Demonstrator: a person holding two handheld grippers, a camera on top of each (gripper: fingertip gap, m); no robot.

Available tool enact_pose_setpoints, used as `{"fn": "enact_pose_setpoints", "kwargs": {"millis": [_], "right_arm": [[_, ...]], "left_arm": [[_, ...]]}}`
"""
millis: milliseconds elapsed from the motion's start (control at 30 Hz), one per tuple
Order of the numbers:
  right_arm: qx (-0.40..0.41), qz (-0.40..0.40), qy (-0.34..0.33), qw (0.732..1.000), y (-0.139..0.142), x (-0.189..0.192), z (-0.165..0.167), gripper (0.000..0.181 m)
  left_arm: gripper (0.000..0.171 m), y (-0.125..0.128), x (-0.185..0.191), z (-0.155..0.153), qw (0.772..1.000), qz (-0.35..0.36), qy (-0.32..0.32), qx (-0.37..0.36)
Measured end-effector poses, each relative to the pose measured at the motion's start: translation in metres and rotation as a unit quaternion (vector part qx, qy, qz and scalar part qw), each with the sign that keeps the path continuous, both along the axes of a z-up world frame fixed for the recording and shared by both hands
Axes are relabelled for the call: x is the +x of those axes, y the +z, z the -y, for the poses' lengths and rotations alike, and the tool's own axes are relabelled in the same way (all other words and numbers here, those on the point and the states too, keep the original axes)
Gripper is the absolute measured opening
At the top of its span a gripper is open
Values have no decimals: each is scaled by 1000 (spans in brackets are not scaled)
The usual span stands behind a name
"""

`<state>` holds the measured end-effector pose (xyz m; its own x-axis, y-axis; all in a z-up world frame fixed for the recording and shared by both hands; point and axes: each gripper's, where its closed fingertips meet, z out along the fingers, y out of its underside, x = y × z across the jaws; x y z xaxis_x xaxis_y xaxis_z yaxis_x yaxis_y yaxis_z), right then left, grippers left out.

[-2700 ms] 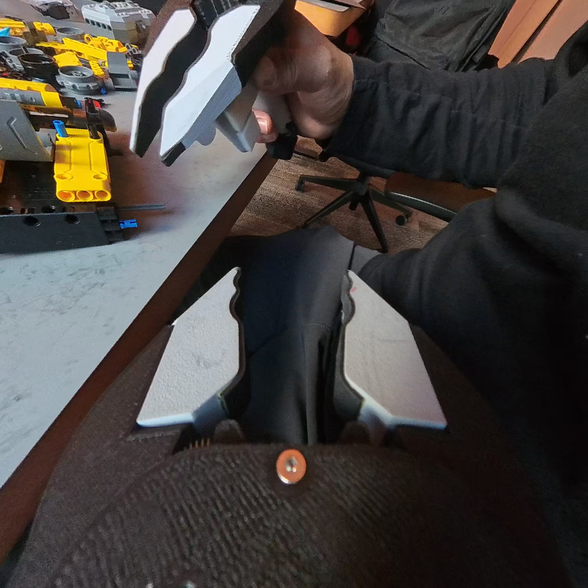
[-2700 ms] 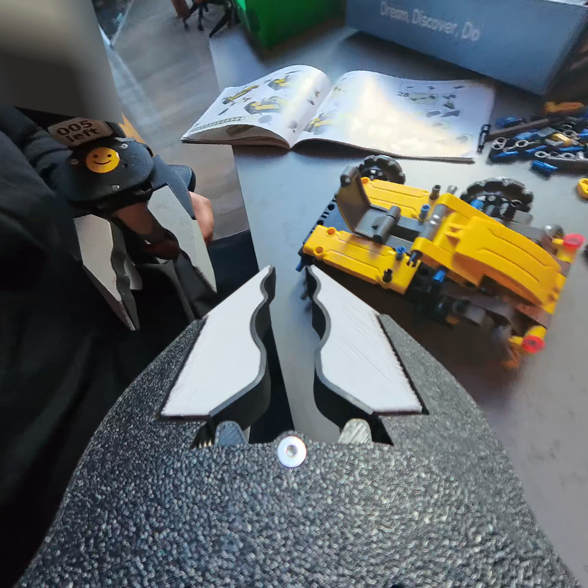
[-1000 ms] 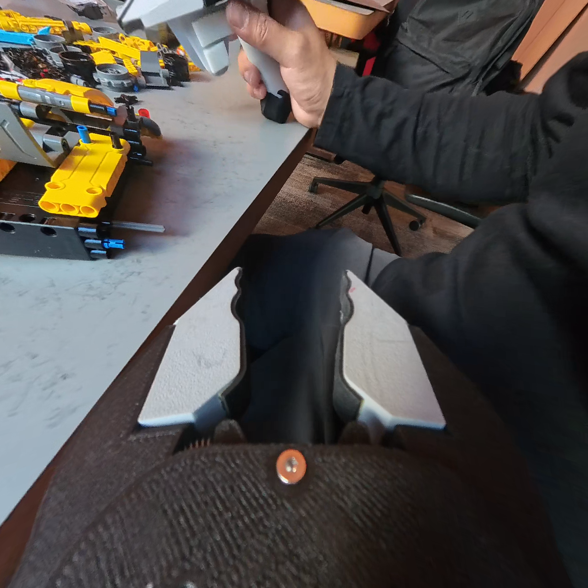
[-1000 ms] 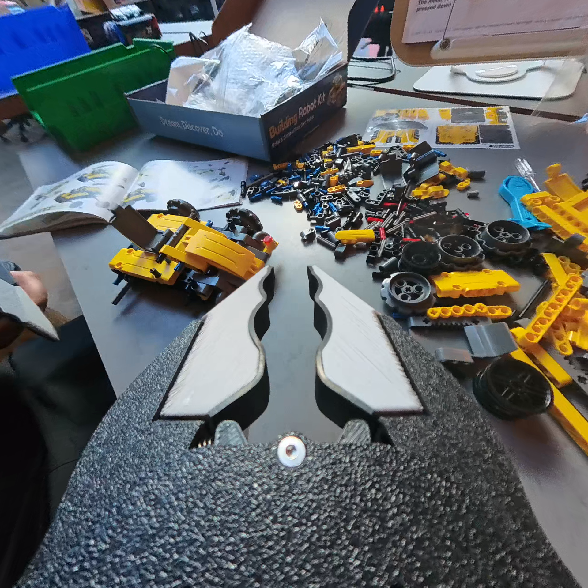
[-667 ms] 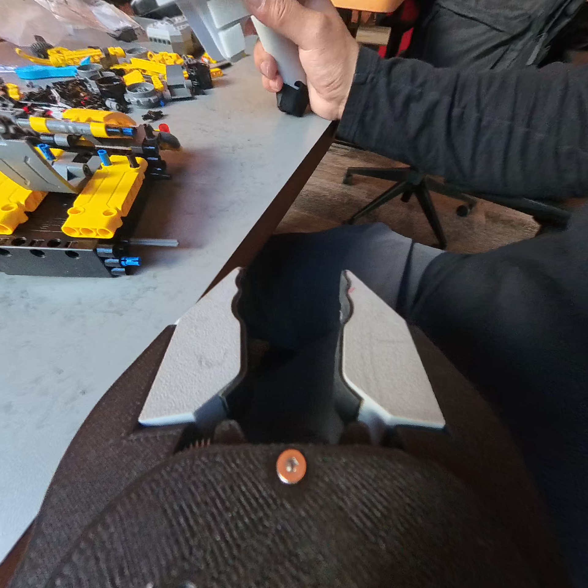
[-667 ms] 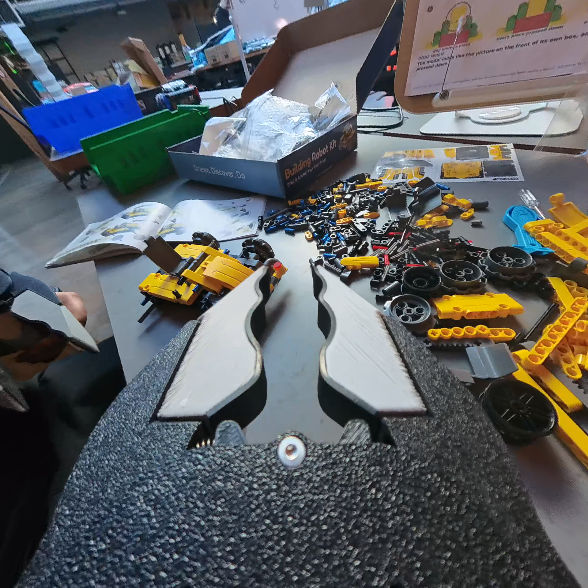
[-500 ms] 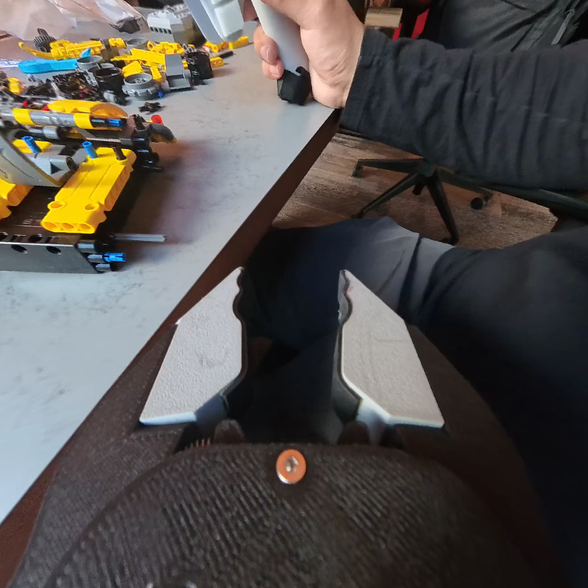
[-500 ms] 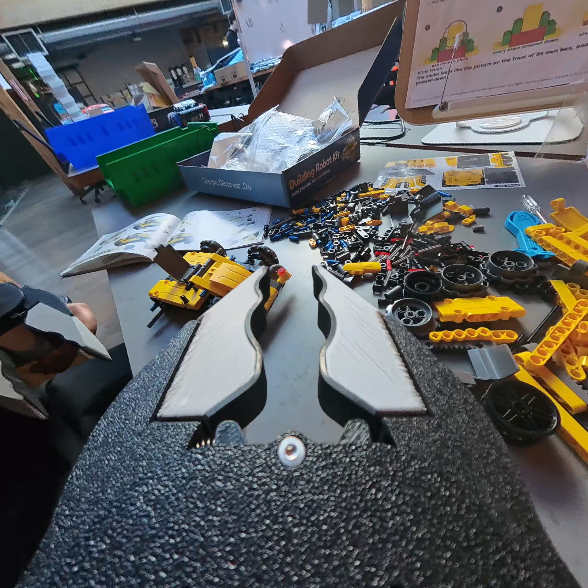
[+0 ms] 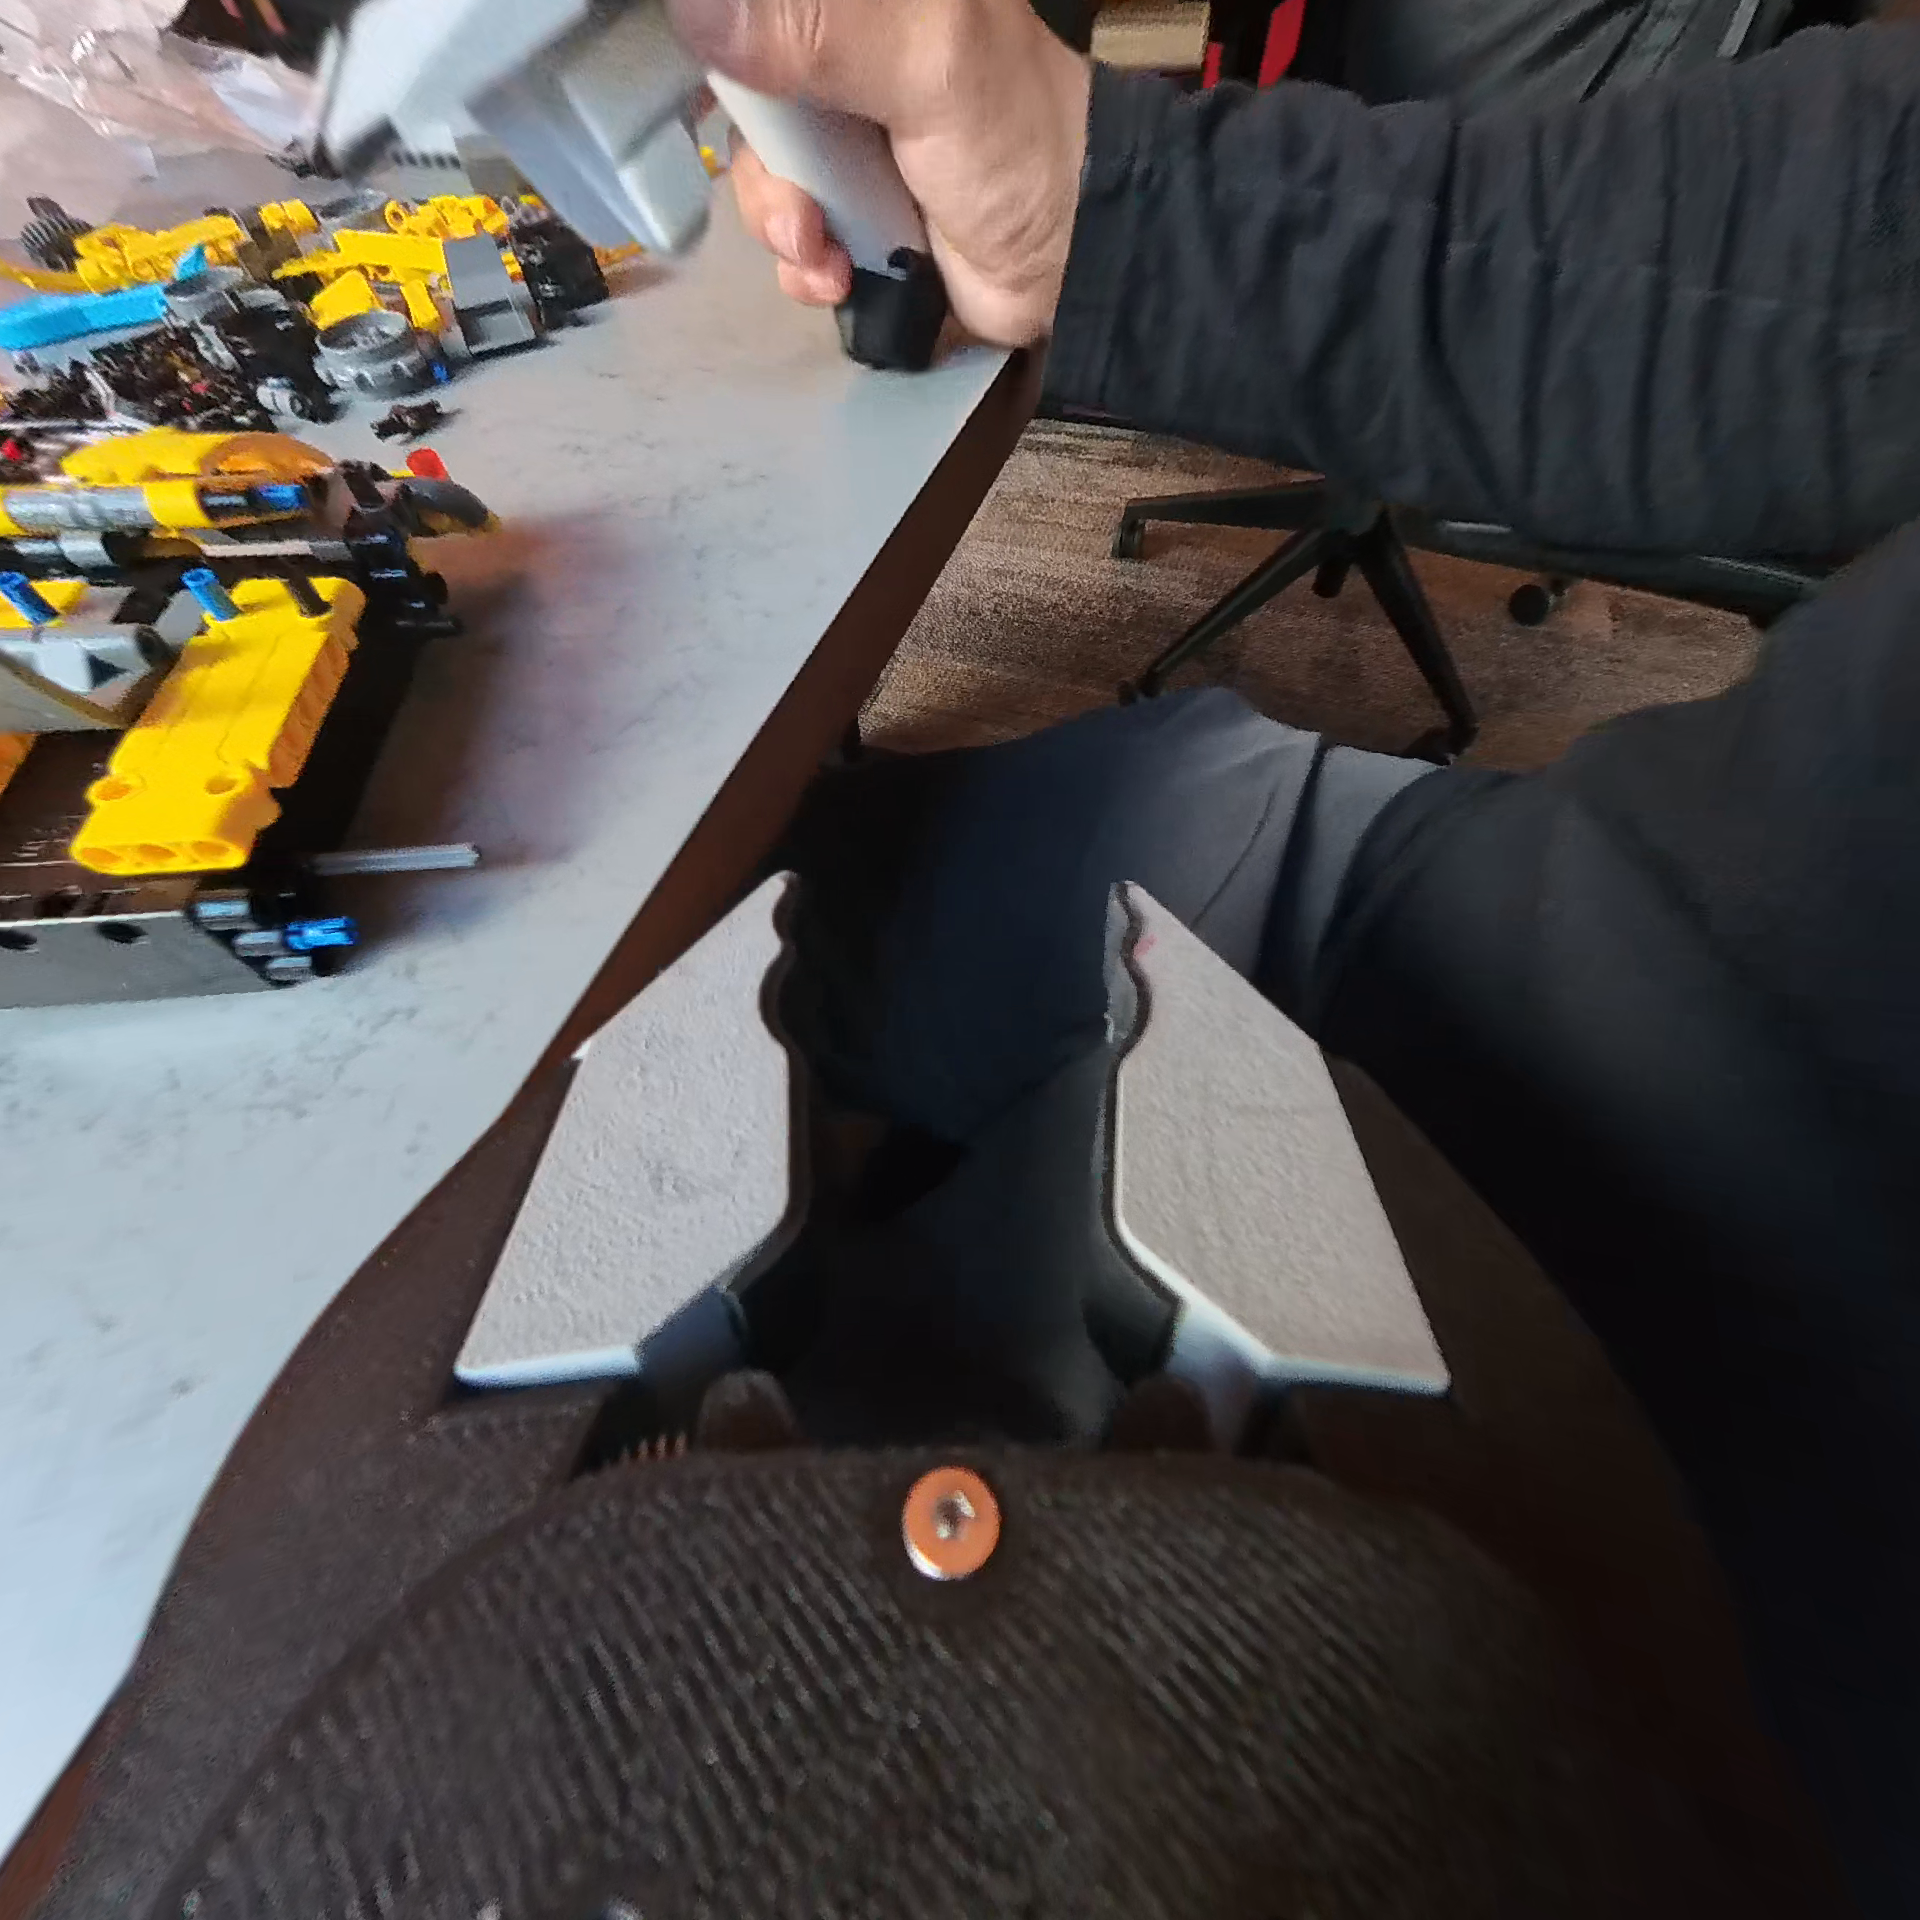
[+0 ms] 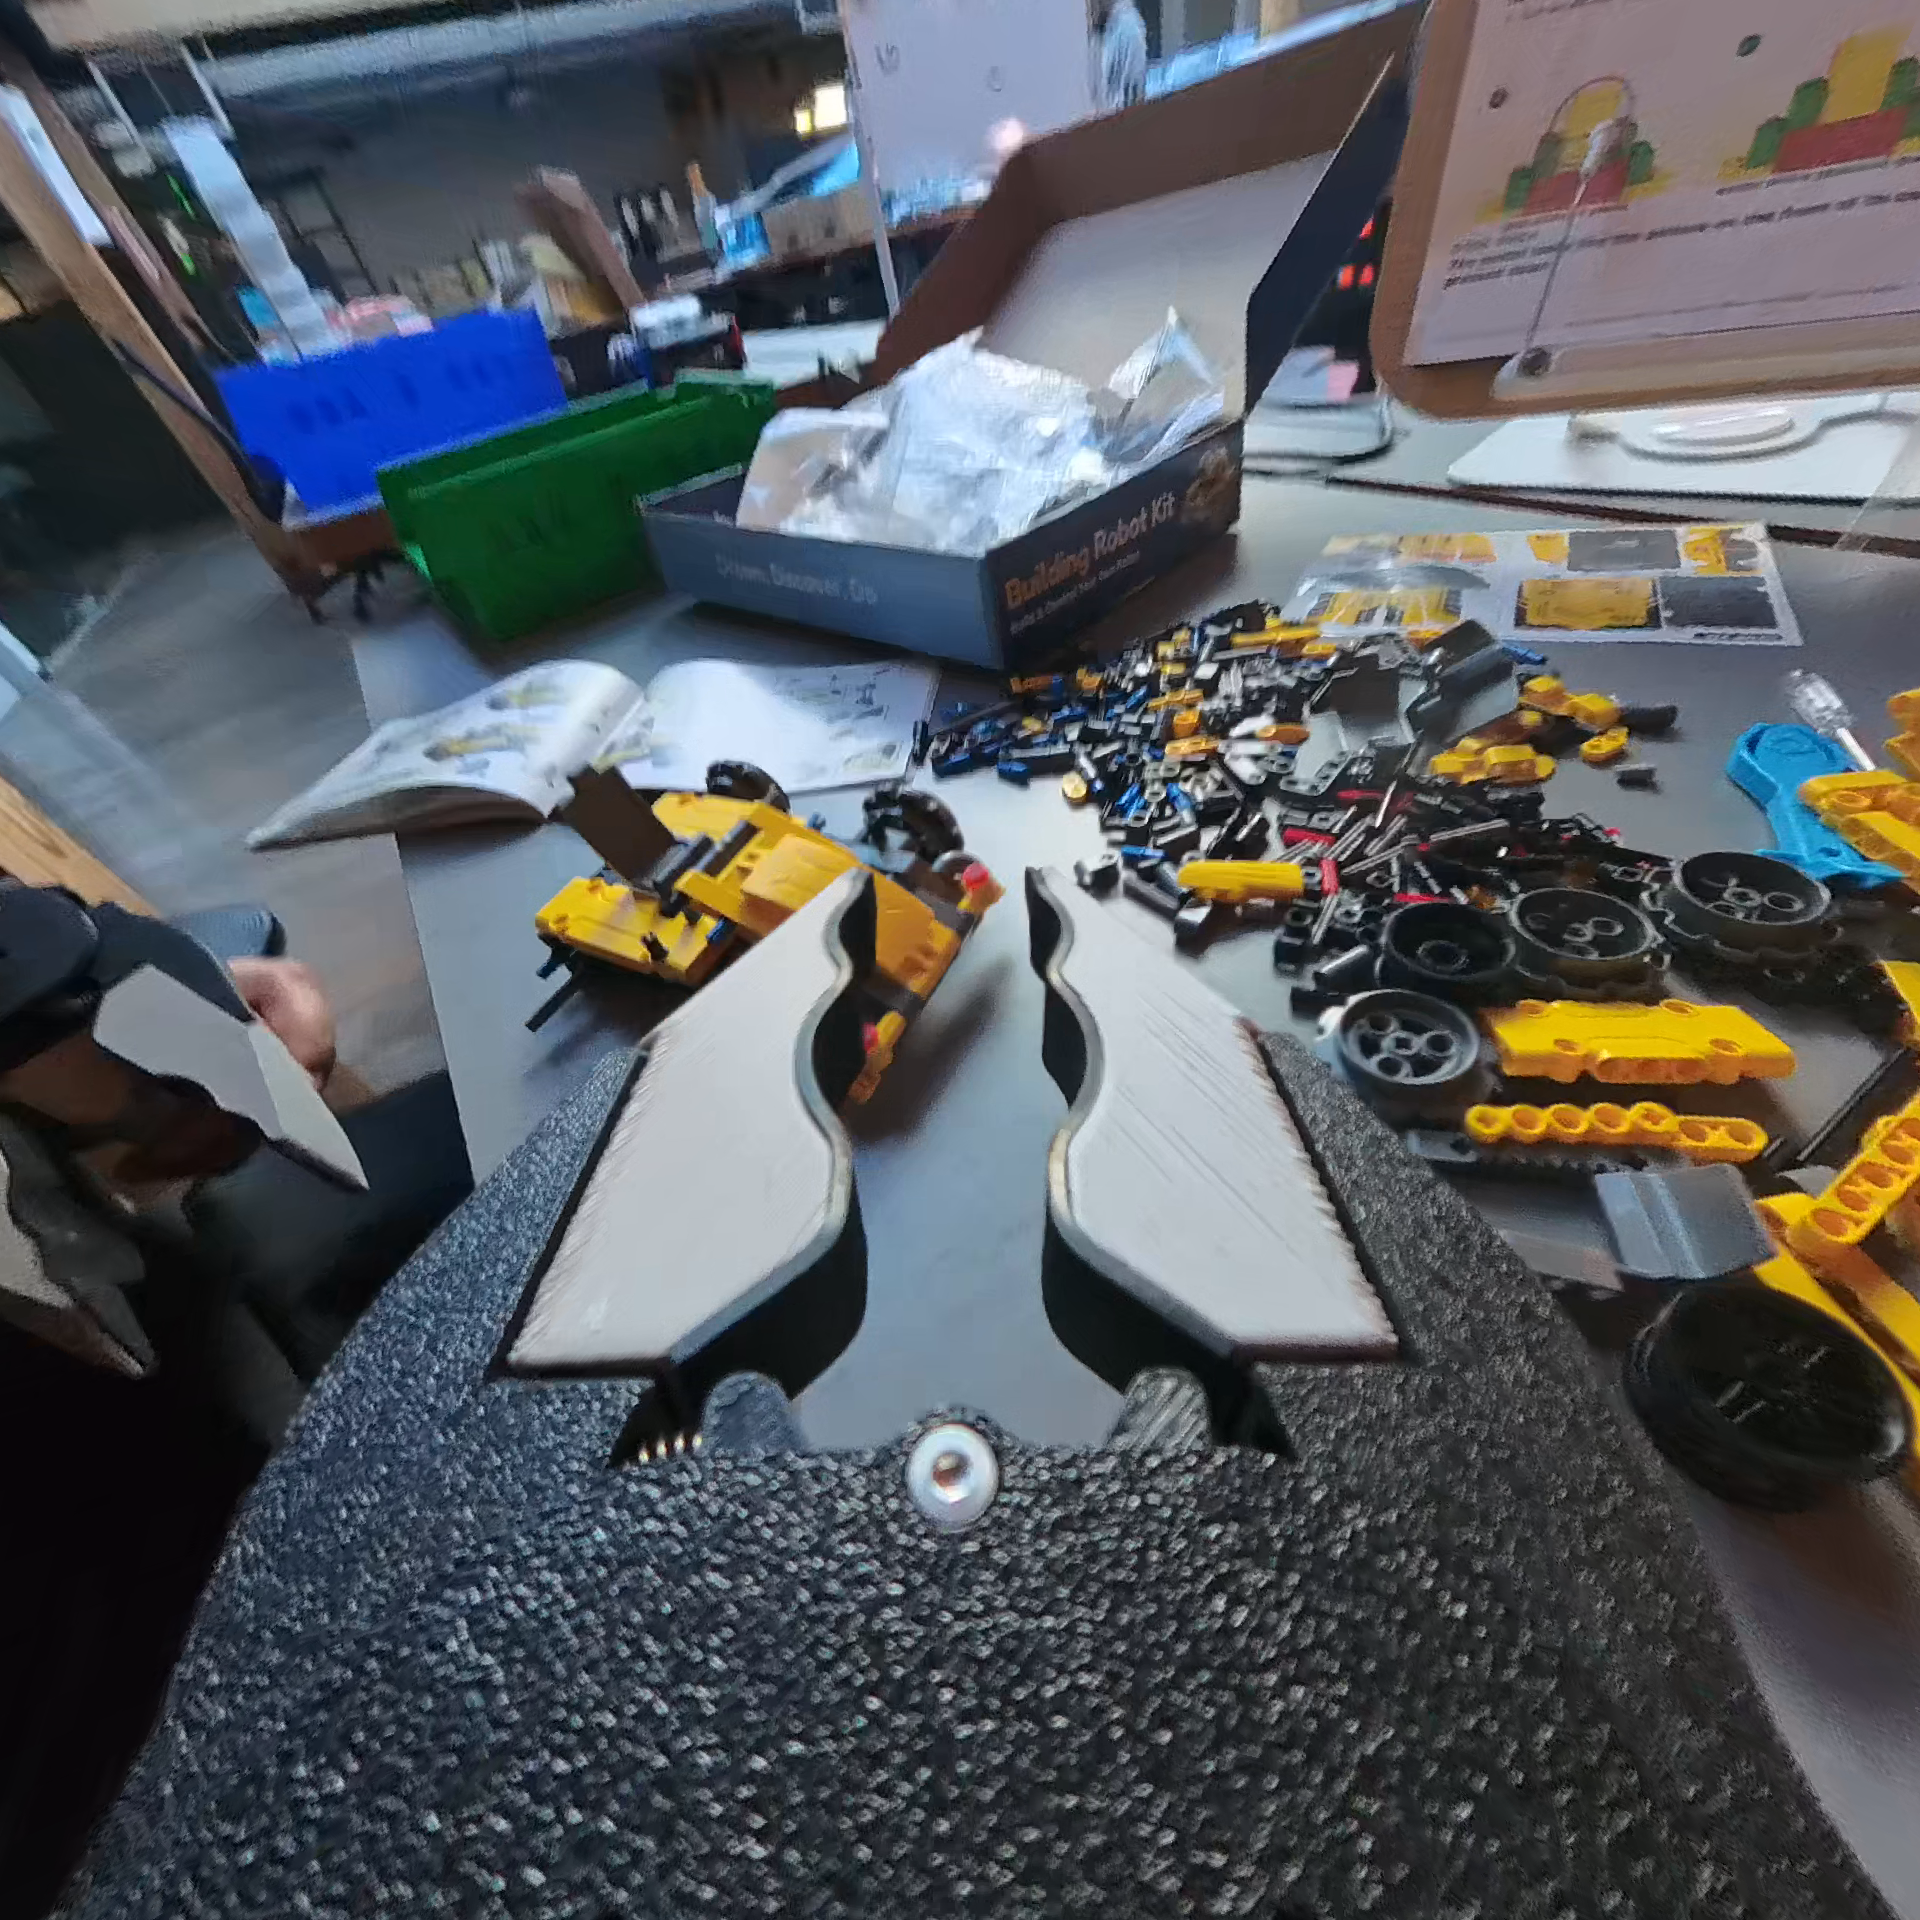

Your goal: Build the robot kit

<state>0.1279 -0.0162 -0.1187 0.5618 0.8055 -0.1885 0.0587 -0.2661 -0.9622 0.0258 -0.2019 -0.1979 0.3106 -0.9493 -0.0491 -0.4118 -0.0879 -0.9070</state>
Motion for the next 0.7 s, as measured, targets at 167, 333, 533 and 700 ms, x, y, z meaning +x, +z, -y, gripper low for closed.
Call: {"fn": "enact_pose_setpoints", "kwargs": {"millis": [167, 333, 533, 700], "right_arm": [[-79, 127, 9, 989, -44, -20, 8, 40], [-166, 162, 96, 968, -68, -46, 35, 46], [-152, 221, 104, 958, -76, -35, 45, 38], [-103, 164, 98, 976, -58, -38, 25, 36]], "left_arm": [[55, 7, -13, -2, 998, 36, -8, -48], [45, 35, -23, -14, 989, 122, 17, -82], [31, 72, -51, -50, 968, 222, 112, -42], [38, 74, -58, -61, 967, 212, 137, -26]]}}
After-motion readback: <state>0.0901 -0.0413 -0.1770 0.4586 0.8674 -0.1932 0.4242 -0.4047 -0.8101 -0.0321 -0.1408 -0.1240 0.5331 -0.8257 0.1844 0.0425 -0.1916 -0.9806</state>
